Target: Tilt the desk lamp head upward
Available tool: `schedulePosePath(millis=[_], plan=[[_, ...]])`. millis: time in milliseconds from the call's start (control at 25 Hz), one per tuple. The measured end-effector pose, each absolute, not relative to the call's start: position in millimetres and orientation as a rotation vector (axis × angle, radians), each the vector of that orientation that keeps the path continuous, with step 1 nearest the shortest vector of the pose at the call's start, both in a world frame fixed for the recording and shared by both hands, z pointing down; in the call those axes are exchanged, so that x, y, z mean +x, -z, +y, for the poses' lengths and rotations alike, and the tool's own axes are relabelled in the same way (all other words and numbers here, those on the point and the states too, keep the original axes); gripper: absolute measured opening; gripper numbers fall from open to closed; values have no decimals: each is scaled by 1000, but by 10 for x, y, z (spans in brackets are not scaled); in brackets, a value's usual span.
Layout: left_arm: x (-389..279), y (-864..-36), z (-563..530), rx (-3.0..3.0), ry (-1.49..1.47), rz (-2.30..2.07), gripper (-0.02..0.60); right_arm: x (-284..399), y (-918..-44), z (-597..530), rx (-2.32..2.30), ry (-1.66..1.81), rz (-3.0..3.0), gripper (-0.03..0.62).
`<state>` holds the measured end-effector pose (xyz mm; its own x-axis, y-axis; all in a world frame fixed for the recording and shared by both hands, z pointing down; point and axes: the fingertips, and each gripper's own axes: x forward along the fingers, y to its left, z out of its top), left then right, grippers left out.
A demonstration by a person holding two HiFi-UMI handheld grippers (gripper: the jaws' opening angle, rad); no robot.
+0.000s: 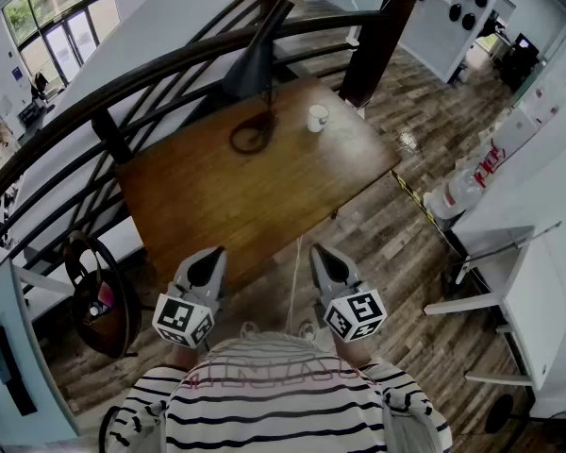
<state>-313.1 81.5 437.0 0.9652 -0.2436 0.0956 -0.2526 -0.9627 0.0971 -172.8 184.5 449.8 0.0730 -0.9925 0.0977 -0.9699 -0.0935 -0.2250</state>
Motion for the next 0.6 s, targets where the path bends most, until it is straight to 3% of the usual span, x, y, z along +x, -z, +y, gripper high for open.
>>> schedulePosePath(millis=[520, 600], plan=[[-3170, -4449, 604, 3007, -135, -266, 4, -1844, -4449, 1619, -2241, 291, 2003, 3], [-3097, -4464, 601, 3002, -135, -242, 78, -1795, -4416, 1584, -2247, 269, 2004, 55]])
